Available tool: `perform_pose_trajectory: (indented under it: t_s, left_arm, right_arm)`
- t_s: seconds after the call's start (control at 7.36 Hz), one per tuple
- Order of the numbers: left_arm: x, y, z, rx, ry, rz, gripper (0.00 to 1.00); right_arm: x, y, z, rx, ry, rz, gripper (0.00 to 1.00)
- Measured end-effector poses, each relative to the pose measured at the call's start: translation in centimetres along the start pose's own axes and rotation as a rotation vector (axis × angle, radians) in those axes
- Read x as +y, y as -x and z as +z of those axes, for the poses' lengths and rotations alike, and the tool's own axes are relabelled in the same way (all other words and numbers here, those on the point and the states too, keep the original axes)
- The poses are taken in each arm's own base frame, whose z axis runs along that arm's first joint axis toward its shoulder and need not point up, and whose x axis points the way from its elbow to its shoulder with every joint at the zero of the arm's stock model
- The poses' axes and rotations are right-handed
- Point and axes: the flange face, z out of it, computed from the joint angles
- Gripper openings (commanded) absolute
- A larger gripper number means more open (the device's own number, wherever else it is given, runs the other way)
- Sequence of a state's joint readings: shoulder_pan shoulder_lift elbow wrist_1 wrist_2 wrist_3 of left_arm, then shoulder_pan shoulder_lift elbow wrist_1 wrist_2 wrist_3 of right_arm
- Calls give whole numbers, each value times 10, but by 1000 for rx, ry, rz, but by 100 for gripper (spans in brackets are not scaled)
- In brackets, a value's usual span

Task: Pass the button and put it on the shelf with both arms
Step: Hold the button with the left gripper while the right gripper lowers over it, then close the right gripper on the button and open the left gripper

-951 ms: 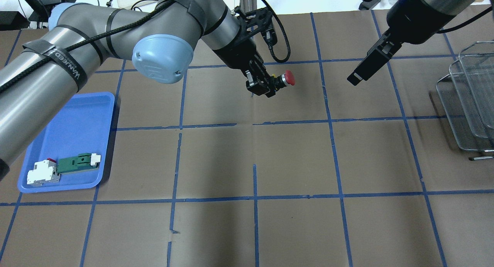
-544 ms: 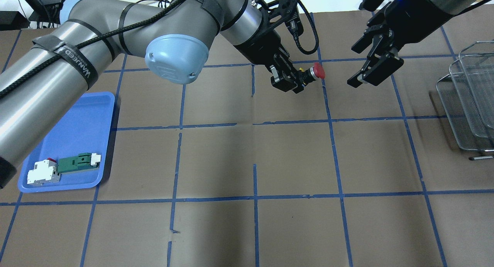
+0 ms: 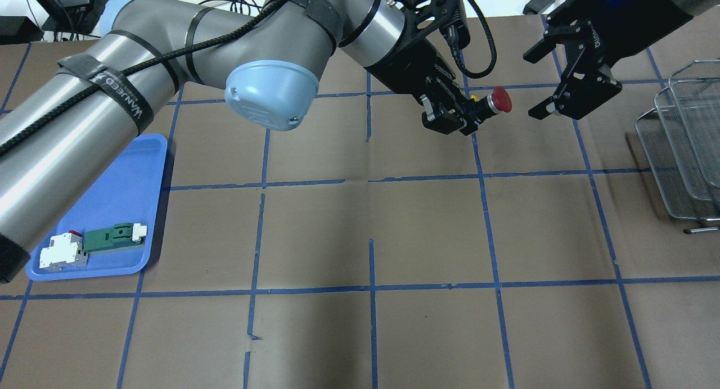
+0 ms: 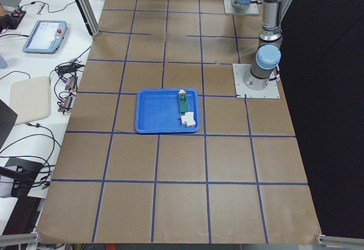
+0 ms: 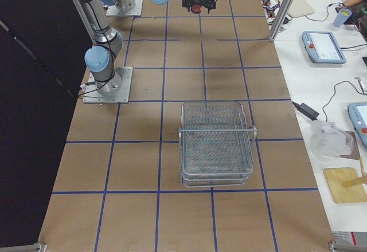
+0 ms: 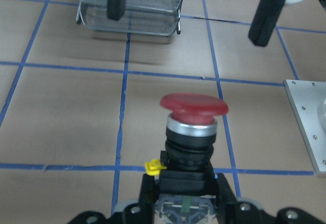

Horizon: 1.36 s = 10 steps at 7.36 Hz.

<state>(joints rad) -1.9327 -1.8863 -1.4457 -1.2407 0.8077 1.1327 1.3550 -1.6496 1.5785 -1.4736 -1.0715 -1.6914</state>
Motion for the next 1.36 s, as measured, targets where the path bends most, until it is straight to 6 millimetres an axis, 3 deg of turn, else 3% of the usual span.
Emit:
perform_pose_trajectory:
  t_s: [0.41,1.09,1.22,1.36]
  left_arm:
    - [-4,-2,1,3,-39,6,0]
    - [-9,-7,-3,-5,-50,11,0]
    - [-10,-9,-5,-6,-51,13,0]
    - [-12,-11,-6,-7,-52,14,0]
  right_arm:
    - [-6,18,4,-22,-77,3,100]
    - [-4,23,12,-41,-88,6,100]
    - [-3,24,14,-44,-92,9,85]
    - [-3,24,17,-47,-95,13,37]
